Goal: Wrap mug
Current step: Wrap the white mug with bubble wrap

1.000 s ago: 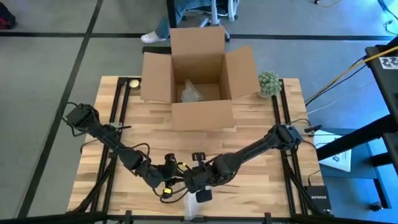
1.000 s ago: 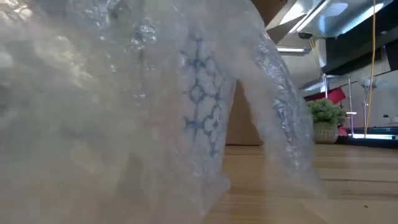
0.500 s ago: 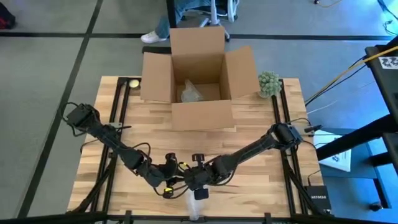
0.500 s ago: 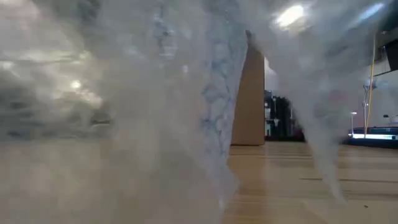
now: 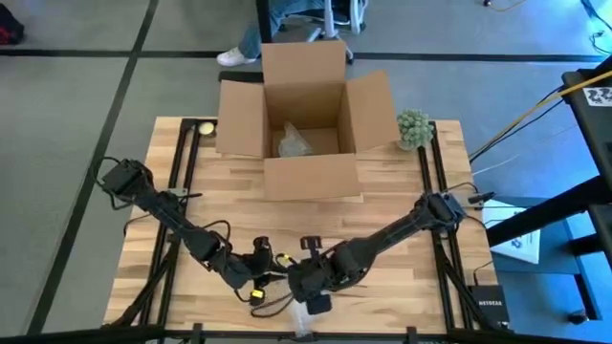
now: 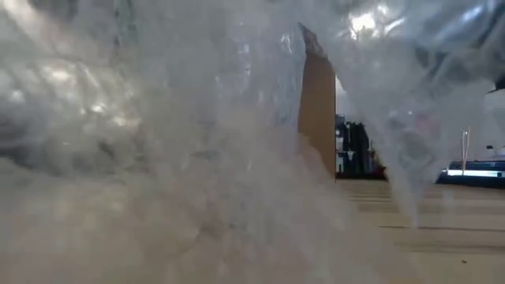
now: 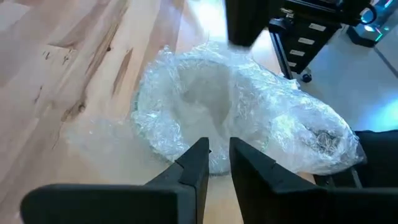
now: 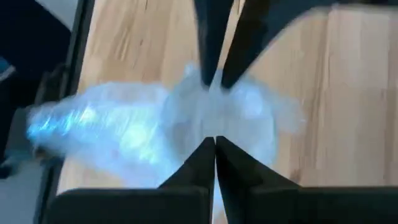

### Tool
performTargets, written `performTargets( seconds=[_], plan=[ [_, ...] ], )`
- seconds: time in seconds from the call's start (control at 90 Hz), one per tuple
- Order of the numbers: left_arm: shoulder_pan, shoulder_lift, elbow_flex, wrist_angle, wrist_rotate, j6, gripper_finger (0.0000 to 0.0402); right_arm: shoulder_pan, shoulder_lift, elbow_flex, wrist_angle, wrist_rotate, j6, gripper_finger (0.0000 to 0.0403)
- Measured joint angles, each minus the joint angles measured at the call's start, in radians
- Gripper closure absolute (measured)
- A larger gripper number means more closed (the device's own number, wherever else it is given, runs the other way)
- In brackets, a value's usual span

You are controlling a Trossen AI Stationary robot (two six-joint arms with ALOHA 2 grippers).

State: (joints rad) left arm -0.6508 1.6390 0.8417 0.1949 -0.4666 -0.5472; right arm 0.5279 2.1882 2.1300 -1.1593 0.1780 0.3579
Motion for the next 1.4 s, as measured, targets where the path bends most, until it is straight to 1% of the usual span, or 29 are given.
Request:
performTargets(
  seconds=[0.078,0.189,0.256,0.311,0.389,0.544,0.7,0.867,0.978,1.044,1.189,1.344,1.4],
  plan=[
    [0.0,0.0,0.0,0.003,0.0,-0.002,0.0353,0.03,-0.002,-0.016,-0.054,0.004,0.057,0.0402],
    [0.0,0.0,0.0,0.008,0.0,-0.003,0.0353,0.065,-0.002,-0.117,-0.029,0.005,0.113,0.0402],
    [0.0,0.0,0.0,0.018,0.0,-0.003,0.0353,0.078,-0.001,-0.18,0.023,0.005,0.139,0.0402],
    [0.0,0.001,0.0,0.024,0.0,-0.003,0.0353,0.084,-0.001,-0.222,0.105,0.004,0.139,0.0402],
    [0.001,0.001,0.0,0.025,0.0,-0.003,0.0353,0.09,-0.001,-0.252,0.204,0.004,0.132,0.0402],
    [0.004,0.001,0.0,0.027,-0.002,-0.001,0.0353,0.092,-0.002,-0.25,0.311,0.074,0.08,0.0402],
    [0.004,0.001,0.0,0.027,-0.011,-0.002,0.0353,0.079,-0.002,-0.212,0.318,0.116,0.029,0.0402],
    [0.004,0.001,0.0,0.027,-0.012,-0.002,0.0353,0.08,-0.002,-0.141,0.315,0.131,0.0,0.0402],
    [0.004,0.001,0.0,0.026,-0.012,-0.002,0.0353,0.076,-0.003,-0.127,0.313,0.2,-0.004,0.0402],
    [0.004,0.001,0.0,0.026,-0.012,-0.002,0.0353,0.062,0.0,-0.127,0.305,0.221,0.001,0.0402],
    [0.004,0.001,0.0,0.027,-0.013,-0.007,0.0353,0.02,0.046,-0.127,0.269,0.214,0.005,0.0402],
    [0.004,0.001,0.001,0.03,-0.011,-0.005,0.0353,-0.009,0.1,-0.129,0.242,0.136,0.008,0.0402],
    [0.003,0.0,0.002,0.029,-0.007,-0.003,0.0353,-0.013,0.108,-0.127,0.25,0.125,0.008,0.0402]
  ],
)
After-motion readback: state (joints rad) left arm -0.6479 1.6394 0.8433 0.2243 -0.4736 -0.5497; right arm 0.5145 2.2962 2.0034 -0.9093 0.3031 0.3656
